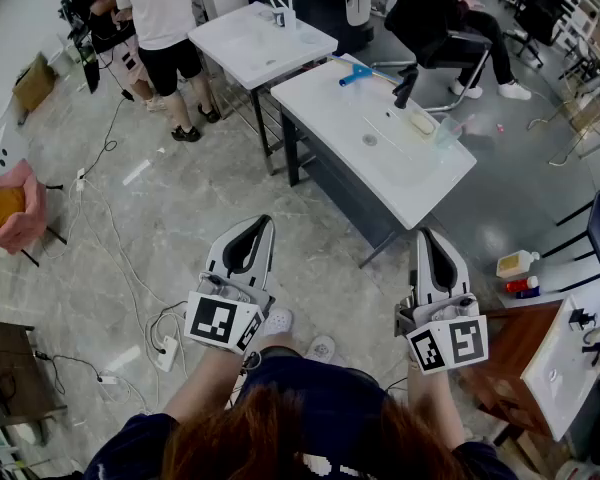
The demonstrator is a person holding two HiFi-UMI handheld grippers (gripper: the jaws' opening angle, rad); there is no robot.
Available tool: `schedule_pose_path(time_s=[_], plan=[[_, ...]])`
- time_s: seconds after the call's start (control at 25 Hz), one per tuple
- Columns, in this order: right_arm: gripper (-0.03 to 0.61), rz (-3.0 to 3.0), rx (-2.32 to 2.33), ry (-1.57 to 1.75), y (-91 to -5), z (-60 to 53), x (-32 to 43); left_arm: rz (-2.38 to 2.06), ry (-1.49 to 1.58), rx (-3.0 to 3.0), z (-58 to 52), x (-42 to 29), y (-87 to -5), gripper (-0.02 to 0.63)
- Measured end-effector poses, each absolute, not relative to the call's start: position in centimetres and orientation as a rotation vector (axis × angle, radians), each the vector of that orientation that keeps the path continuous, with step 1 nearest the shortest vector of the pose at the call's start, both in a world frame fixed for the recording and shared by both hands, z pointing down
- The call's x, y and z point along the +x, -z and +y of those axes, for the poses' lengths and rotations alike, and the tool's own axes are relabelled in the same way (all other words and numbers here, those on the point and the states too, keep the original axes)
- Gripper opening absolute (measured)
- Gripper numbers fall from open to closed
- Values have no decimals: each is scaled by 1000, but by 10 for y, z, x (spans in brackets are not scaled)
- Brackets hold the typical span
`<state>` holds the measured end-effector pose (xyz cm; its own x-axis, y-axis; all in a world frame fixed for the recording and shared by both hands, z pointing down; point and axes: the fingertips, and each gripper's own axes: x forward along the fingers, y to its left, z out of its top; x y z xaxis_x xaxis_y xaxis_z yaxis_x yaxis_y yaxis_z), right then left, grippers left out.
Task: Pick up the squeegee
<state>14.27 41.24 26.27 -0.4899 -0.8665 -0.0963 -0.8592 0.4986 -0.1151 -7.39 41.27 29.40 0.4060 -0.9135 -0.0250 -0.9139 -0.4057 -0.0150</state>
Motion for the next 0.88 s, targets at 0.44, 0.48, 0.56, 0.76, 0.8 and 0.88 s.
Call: schedule_pose_path(time_s=[0.44, 0.48, 0.56, 0.76, 0.8, 0.88], plan=[[15, 2545, -1537, 81, -262, 416, 162, 1708, -22, -2600, 418, -61, -296, 20], [15, 2538, -1540, 89, -262, 416, 165, 1708, -20, -2599, 419, -59, -296, 20], [52, 2537, -1542, 103, -263, 413, 167, 1710, -15, -2597, 420, -56, -296, 20], [252, 2542, -1576, 99, -268, 404, 166, 1738, 14, -2593, 420, -60, -300, 20], [261, 2543, -1585, 96, -269, 401, 165, 1747, 18, -2591, 418, -63, -301, 20], [284, 2538, -1597, 90, -270, 394, 162, 1761, 20, -2589, 411, -67, -305, 20]])
